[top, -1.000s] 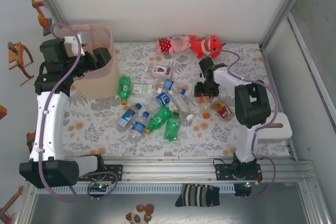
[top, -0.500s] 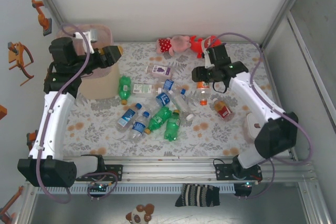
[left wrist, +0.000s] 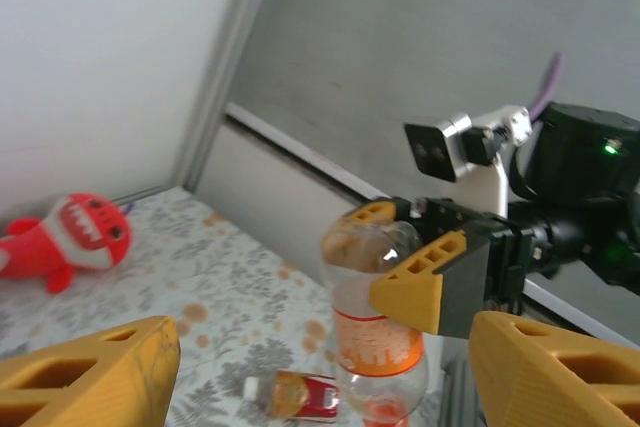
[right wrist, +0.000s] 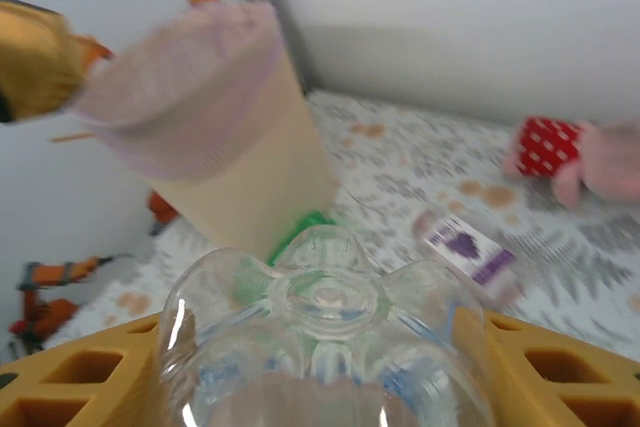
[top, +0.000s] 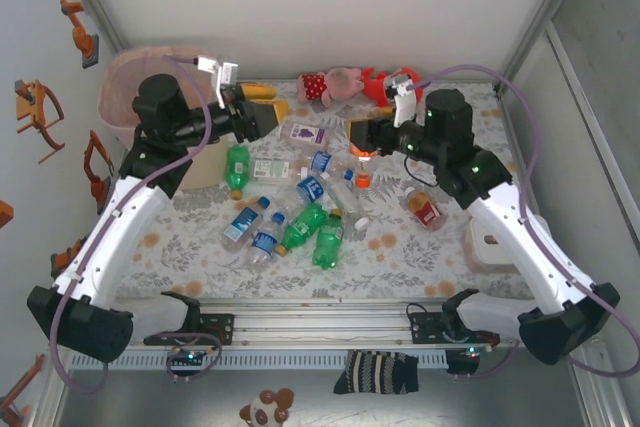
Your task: Put the plastic bottles in the bin
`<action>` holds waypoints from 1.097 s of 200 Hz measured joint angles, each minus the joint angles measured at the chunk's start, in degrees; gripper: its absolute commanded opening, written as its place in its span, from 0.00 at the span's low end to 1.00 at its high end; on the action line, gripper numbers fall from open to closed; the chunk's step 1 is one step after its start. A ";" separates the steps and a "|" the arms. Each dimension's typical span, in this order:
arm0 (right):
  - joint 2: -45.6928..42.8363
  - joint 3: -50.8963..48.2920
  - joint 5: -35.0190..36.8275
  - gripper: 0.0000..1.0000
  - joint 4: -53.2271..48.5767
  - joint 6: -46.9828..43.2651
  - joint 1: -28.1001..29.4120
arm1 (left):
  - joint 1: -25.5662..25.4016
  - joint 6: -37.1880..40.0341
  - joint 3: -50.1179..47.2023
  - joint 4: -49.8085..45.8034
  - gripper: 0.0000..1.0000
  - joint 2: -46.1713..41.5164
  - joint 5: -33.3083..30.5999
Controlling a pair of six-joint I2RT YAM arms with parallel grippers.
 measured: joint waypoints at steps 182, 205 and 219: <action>-4.68 -2.71 -13.00 0.50 24.39 7.58 2.82 | -19.87 10.69 6.56 -1.44 0.84 9.07 5.46; -5.05 -2.71 -13.00 0.50 24.37 7.76 2.86 | -20.55 12.02 7.10 -2.84 0.81 9.84 5.70; -5.25 -2.71 -13.00 0.50 24.39 7.93 2.86 | -20.81 12.68 7.30 -3.80 0.80 10.21 5.70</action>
